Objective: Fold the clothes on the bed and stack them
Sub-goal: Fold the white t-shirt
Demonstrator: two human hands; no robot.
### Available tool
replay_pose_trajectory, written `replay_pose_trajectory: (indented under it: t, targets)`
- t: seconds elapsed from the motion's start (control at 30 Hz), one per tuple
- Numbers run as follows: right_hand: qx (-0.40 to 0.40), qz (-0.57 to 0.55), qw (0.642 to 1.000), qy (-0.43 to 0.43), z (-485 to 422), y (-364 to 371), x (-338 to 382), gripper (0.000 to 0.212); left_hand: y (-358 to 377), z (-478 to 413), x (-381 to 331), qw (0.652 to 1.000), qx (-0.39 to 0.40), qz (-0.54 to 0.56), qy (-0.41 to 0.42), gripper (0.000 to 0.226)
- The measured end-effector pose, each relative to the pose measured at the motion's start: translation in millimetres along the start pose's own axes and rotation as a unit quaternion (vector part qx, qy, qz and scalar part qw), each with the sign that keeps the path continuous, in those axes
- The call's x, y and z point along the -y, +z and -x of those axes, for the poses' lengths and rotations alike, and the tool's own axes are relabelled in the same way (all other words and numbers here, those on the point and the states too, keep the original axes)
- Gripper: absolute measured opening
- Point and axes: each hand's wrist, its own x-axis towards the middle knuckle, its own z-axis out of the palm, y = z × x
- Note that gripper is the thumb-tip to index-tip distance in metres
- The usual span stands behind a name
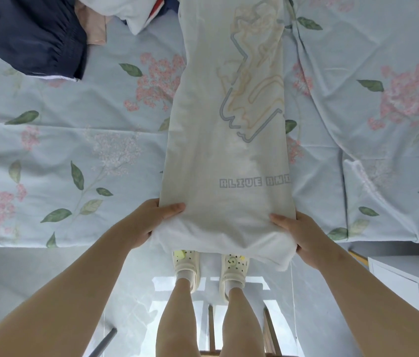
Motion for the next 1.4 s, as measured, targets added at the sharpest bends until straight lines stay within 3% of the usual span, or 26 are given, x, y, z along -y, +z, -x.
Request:
replay_pose_trajectory:
  t: [0.1, 0.3, 0.43, 0.6, 0.7, 0.8, 0.9, 1.03, 1.1, 1.27, 1.4]
  targets:
    - [0.037, -0.030, 0.998, -0.031, 15, -4, 18, 0.019, -4, 11, -15, 0.998, -0.026, 0.004, 0.055, 0.017]
    - [0.042, -0.084, 0.984, -0.149, 27, 2, 83, 0.016, 6, 26, -71, 0.982, -0.073, 0.076, 0.158, 0.025]
    - [-0.063, -0.063, 0.967, -0.238, 14, 11, 131, 0.010, 14, 11, -119, 0.960, -0.138, 0.089, 0.226, 0.023]
    - [-0.157, 0.004, 0.947, -0.280, -30, 26, 177, 0.016, 14, -40, -177, 0.944, -0.221, 0.034, 0.242, 0.018]
    - [-0.235, 0.075, 0.932, -0.266, -67, 24, 192, 0.047, 9, -81, -203, 0.943, -0.241, -0.023, 0.227, 0.032]
    - [-0.244, 0.091, 0.932, -0.253, -93, 30, 203, 0.047, 2, -113, -213, 0.953, -0.208, -0.064, 0.210, 0.041]
    - [-0.223, 0.110, 0.939, -0.237, -116, 38, 208, 0.025, -3, -139, -210, 0.961, -0.162, -0.101, 0.199, 0.073]
    - [-0.207, 0.161, 0.934, -0.242, -133, 50, 206, 0.032, -6, -150, -205, 0.960, -0.123, -0.159, 0.195, 0.092]
    - [-0.200, 0.181, 0.936, -0.228, -134, 47, 205, 0.039, -2, -140, -206, 0.963, -0.099, -0.161, 0.192, 0.089]
    - [-0.158, 0.178, 0.950, -0.201, -125, 39, 201, 0.053, 3, -123, -197, 0.976, -0.054, -0.091, 0.192, 0.056]
    - [-0.129, 0.164, 0.968, -0.139, -105, 31, 180, 0.057, 6, -105, -175, 0.989, -0.048, -0.072, 0.117, 0.050]
